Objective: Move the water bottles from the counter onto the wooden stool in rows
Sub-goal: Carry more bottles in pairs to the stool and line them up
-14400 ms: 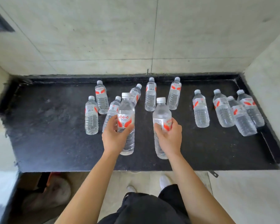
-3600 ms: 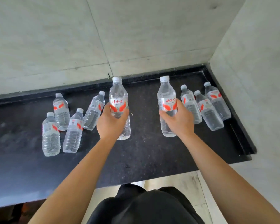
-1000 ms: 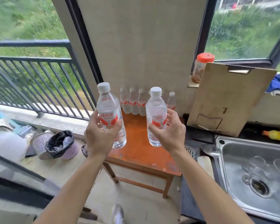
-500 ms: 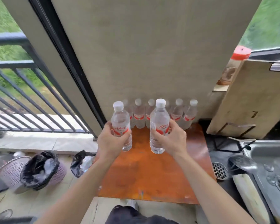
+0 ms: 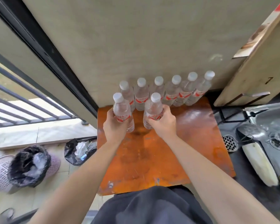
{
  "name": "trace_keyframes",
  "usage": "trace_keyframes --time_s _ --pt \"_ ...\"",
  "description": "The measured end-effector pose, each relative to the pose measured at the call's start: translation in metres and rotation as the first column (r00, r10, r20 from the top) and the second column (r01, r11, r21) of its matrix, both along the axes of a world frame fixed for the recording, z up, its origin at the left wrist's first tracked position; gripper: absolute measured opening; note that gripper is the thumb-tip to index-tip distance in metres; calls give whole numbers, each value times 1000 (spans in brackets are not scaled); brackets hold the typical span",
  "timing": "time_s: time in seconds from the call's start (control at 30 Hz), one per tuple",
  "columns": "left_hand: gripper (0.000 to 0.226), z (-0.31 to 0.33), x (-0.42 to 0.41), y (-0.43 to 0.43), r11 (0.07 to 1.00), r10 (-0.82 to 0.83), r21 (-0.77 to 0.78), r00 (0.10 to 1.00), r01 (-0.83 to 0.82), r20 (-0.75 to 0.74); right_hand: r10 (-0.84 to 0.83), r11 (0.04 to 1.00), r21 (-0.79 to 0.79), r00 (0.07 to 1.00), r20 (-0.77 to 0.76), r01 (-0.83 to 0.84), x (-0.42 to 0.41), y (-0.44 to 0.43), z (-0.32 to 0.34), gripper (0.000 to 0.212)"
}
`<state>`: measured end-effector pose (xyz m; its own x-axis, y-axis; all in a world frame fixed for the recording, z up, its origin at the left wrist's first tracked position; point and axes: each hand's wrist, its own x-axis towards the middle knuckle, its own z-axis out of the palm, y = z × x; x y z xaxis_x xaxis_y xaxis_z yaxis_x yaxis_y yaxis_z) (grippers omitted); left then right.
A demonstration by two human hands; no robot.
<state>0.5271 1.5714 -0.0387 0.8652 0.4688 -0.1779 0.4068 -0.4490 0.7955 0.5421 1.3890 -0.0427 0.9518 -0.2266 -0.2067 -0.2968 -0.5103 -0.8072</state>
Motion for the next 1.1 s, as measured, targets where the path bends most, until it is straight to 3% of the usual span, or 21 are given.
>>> trace_keyframes --time_s 0.17,0.37,0.5,0.83,1.1 --pt "76 -14 3 4 998 -18 -57 1000 19 11 38 999 -18 999 -5 -38 4 3 -15 75" --pt "79 -24 -4 9 979 -169 -117 986 169 6 159 987 -14 985 -72 -160 -2 -6 -35 87" --pt "80 -33 -12 15 953 -250 -173 968 249 17 159 987 -19 987 -25 -159 -6 -5 -44 80" --pt "72 -30 -20 16 961 -169 -192 972 200 166 156 988 -21 982 102 -155 -9 -6 -38 75" --pt "64 -33 6 7 971 -130 -175 974 164 187 176 984 -14 975 137 -176 6 5 -37 71"
